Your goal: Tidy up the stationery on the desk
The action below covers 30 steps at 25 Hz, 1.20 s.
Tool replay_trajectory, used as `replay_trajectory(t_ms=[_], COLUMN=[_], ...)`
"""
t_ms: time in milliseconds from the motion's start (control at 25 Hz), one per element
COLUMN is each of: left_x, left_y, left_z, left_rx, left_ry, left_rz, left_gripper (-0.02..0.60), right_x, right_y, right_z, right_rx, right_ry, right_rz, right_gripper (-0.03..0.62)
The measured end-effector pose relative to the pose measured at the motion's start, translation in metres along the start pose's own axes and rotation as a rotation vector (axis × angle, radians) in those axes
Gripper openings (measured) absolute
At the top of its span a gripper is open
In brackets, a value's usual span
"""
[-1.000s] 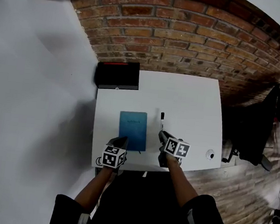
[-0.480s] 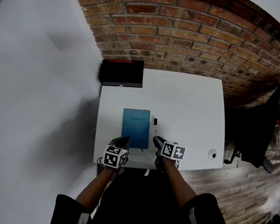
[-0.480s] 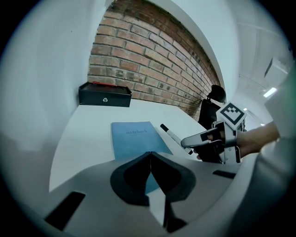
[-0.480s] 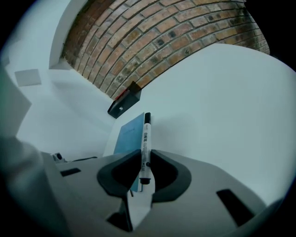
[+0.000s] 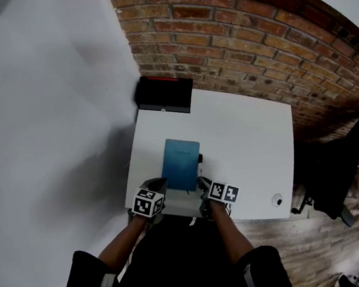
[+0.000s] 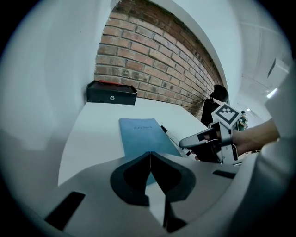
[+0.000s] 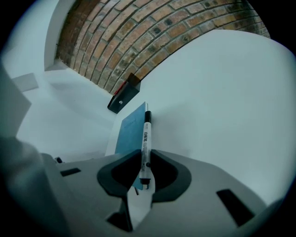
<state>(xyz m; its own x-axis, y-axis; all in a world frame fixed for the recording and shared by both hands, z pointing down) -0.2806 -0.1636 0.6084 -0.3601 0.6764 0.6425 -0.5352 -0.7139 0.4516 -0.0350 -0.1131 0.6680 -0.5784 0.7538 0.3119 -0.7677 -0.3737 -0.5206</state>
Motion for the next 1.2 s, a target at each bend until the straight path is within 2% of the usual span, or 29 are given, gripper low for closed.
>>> replay_trajectory(t_ms=[280,560,760,1040,1200], left_x=[0.005,0.008,0.012,0.014,0.014], left_y=[0.004,0.005,0.005,0.006,0.006], left_z=[0.0,0.001,0.002,0.005,0.005], left_rx=[0.003,0.007,0.011,0.017,0.02], left_ry=[0.001,-0.003,0.004,0.011,0.012], left_rz=[-0.012,-0.029,-0.04,-0.045,-0.042], left_gripper=[0.015,0.015,0.015,0.015,0.015], right_x=[0.001,0.001,0.0,-0.001,-0.002], right_y=[0.001,0.01,0.014,0.022,0.025], right_z=[0.009,0.011,0.011,0.012,0.011], right_rx=[-0.013,0.018,0.027,0.039,0.058], right_ry=[0.055,0.11,0.124,0.14,0.15], right_rz=[-0.017,-0.164,-0.202,-0.193,-0.207], right_gripper=[0.081,0.082,0.086,0.151,0.165])
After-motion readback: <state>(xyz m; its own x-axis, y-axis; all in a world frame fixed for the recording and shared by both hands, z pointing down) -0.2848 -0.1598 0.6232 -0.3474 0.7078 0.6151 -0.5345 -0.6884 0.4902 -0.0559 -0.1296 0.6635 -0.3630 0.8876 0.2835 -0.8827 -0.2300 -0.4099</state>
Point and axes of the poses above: the fingertips, and each gripper's own axes: z forward along the fingers, y to its left, x out of its underside, the point moved 10 cm from there along -z, backward along the fingers, and after that the axes turned 14 degrees about x, right-handed, at the moved point
